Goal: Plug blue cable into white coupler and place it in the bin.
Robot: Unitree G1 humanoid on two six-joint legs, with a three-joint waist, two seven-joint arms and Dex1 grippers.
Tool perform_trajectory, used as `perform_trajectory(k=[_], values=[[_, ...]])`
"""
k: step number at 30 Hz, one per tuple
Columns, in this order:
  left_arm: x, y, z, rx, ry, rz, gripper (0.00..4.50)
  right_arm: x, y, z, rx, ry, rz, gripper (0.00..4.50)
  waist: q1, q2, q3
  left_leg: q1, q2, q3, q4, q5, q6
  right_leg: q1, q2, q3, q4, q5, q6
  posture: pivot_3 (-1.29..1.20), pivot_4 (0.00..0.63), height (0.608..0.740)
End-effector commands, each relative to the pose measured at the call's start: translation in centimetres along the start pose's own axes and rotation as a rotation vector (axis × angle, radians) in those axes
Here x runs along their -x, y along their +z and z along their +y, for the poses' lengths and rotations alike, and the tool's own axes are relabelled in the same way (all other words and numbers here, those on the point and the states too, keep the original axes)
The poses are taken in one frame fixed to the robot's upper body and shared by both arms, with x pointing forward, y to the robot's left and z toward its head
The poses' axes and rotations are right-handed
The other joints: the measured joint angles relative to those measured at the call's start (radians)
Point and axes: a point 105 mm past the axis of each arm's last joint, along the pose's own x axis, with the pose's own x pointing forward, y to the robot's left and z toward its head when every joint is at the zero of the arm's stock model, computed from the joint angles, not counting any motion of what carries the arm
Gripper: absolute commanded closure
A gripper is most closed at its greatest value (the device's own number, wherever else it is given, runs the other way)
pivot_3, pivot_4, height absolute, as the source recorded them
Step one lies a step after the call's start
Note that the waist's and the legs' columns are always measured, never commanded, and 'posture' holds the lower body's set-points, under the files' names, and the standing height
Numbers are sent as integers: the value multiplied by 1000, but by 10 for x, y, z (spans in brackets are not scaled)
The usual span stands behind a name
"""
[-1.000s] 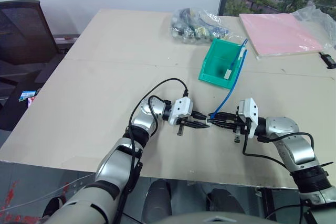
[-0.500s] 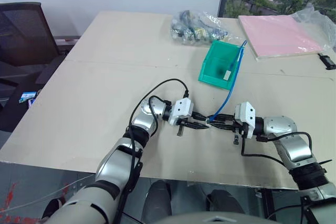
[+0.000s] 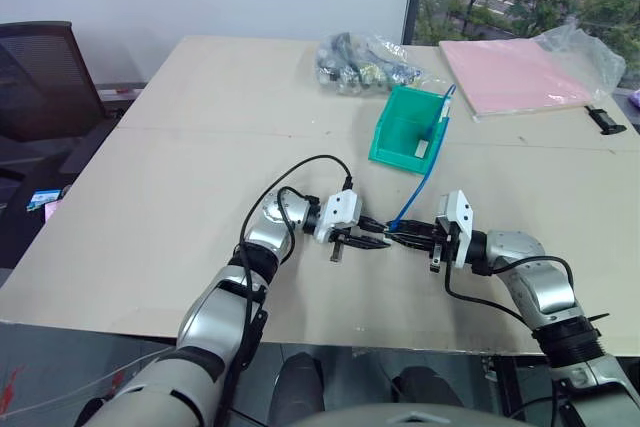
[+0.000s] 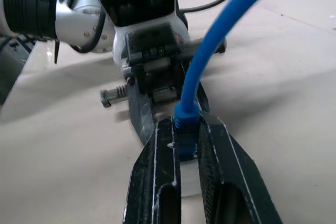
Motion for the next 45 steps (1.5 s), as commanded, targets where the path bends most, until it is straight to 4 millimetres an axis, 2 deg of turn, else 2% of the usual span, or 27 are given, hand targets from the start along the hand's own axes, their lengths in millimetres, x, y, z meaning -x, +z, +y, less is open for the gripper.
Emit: perform_trajectory(k=[1,4,5,8,10,13,16,18,20,24,28,30,31,34,36,38,40,41,43,45], values=[[3,-17,2,28,103,94,1777,0,30,-13,16,-27,-18,4500,2,5,3,0,0,0,0,0,0,0,0,0,0,0,0,0,150,718],[25,0,19,14,226,77,301,5,62,-24,-16,-47,-59,4500,1,7,8,-1,0,0,-1,0,0,0,0,0,1,0,0,0,150,718],[34,12,23,8,269,52,138,5,76,-32,-23,-77,-75,4500,-3,8,12,-1,0,0,-1,0,0,0,0,0,1,0,0,0,150,718],[54,52,32,27,407,-51,138,4,107,-53,-42,-140,-96,4500,-16,5,19,-4,0,0,-1,0,0,-5,1,3,3,0,0,0,150,718],[67,76,41,50,535,-88,138,1,115,-75,-74,-218,-46,4500,-13,4,22,-6,0,0,-1,0,0,-6,1,2,2,0,0,0,150,718],[79,100,50,101,694,-103,138,-7,125,-104,-118,-294,7,4500,-2,3,23,-7,1,0,1,0,0,-8,0,1,2,0,0,0,150,718],[82,120,51,156,784,-93,138,-14,133,-139,-143,-416,37,4500,0,3,23,-14,1,2,0,0,0,-17,0,2,3,0,0,0,150,718],[83,125,52,188,834,-74,138,-16,137,-159,-168,-502,37,4500,0,3,24,-21,1,3,2,0,0,-25,0,2,5,0,0,0,150,718],[83,127,51,199,862,-49,138,-15,139,-173,-170,-572,46,4500,0,2,25,-21,1,5,2,0,0,-27,0,2,7,0,0,0,150,718],[84,130,50,225,893,-45,0,-7,152,-193,-113,-706,30,2964,-1,2,27,-21,2,9,1,0,0,-32,-1,2,11,0,0,0,150,718],[86,130,49,232,904,-39,0,7,166,-203,-55,-790,-4,1020,-3,2,28,-21,3,12,1,0,0,-33,-1,2,12,0,0,0,150,718],[87,127,47,234,908,-30,0,23,166,-207,-7,-832,15,59,-3,2,28,-21,3,12,1,0,0,-34,-1,2,12,0,0,0,150,718],[88,127,47,234,909,-28,0,31,166,-209,12,-850,24,59,-1,2,29,-21,3,12,1,0,0,-34,-1,2,12,0,0,0,150,718],[89,125,41,210,909,-27,0,50,160,-205,45,-838,5,59,1,1,29,-21,3,12,1,0,0,-34,-2,2,12,0,0,0,150,718],[93,122,34,158,929,-14,0,64,151,-189,141,-772,-38,59,1,1,29,-21,3,12,0,0,0,-33,-2,2,12,0,0,0,150,718],[99,112,23,159,970,-23,0,78,131,-156,198,-655,-95,59,3,1,28,-21,3,12,-1,0,0,-33,-2,1,11,0,1,0,150,718],[105,95,9,192,1005,-14,0,90,103,-118,205,-539,-88,59,5,1,28,-22,3,12,-2,0,0,-32,-2,0,10,0,1,0,150,718],[106,90,4,197,1013,-5,0,92,96,-106,206,-506,-79,59,4,1,29,-22,3,12,-3,0,0,-33,-2,0,10,0,1,0,150,718],[108,71,-15,227,1019,21,0,107,63,-76,145,-430,-27,59,-2,3,30,-22,3,13,-4,0,0,-34,-1,1,8,0,0,0,150,718],[111,54,-31,263,1027,43,0,118,42,-52,57,-380,-6,59,-3,3,30,-20,3,14,-3,0,0,-33,-2,3,8,0,0,0,150,718]])
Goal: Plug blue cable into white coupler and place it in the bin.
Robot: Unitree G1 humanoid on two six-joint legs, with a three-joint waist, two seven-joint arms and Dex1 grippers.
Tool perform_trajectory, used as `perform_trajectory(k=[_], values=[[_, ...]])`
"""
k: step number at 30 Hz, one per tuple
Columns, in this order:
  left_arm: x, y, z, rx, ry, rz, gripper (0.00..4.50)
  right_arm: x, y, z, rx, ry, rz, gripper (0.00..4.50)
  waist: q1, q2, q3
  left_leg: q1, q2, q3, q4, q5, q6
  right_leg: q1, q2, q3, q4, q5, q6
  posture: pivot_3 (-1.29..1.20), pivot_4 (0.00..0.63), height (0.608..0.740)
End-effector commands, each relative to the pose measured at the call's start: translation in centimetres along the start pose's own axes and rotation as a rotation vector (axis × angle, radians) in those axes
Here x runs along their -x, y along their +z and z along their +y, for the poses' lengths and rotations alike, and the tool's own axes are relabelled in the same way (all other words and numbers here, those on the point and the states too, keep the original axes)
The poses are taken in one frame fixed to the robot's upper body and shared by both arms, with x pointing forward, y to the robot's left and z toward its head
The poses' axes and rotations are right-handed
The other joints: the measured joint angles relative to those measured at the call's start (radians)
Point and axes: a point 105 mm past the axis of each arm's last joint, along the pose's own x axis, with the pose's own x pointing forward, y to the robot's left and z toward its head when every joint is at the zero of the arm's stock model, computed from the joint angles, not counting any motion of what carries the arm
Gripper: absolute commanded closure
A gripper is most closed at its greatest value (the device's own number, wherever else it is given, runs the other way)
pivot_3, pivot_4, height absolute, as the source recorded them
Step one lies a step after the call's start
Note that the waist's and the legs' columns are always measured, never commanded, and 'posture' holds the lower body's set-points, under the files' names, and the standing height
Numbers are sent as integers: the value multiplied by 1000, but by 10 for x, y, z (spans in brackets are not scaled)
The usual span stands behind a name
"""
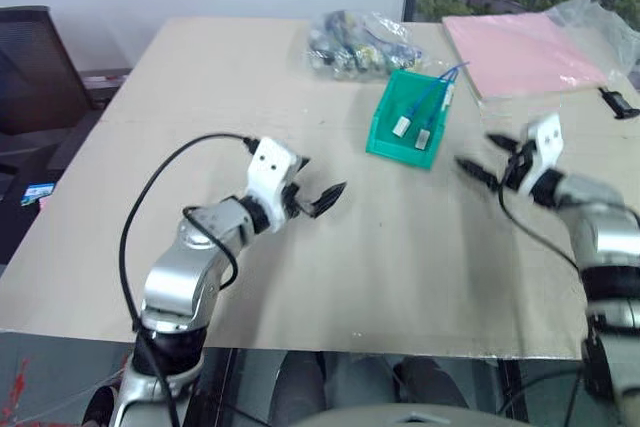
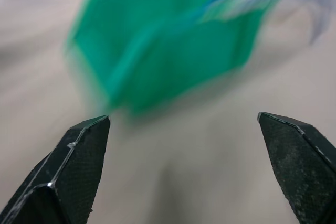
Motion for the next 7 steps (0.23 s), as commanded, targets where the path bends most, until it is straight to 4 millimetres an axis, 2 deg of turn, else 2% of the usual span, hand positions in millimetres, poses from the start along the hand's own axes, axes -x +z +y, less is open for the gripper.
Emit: perform_trajectory(k=[1,4,7], values=[[21,-13,-1,-50,30,-6,0,30,8,21,-9,92,-41,59,1,0,0,1,0,0,1,0,0,2,0,0,-1,0,0,0,150,718],[32,-38,-4,-18,42,36,0,50,-22,30,-50,66,24,59,2,-1,0,2,0,-1,4,0,0,4,0,0,-2,0,0,0,150,718],[37,-51,-9,-28,25,59,0,59,-38,35,-46,48,60,59,3,-1,0,2,-1,-3,5,0,0,8,0,0,-4,0,0,0,150,718]])
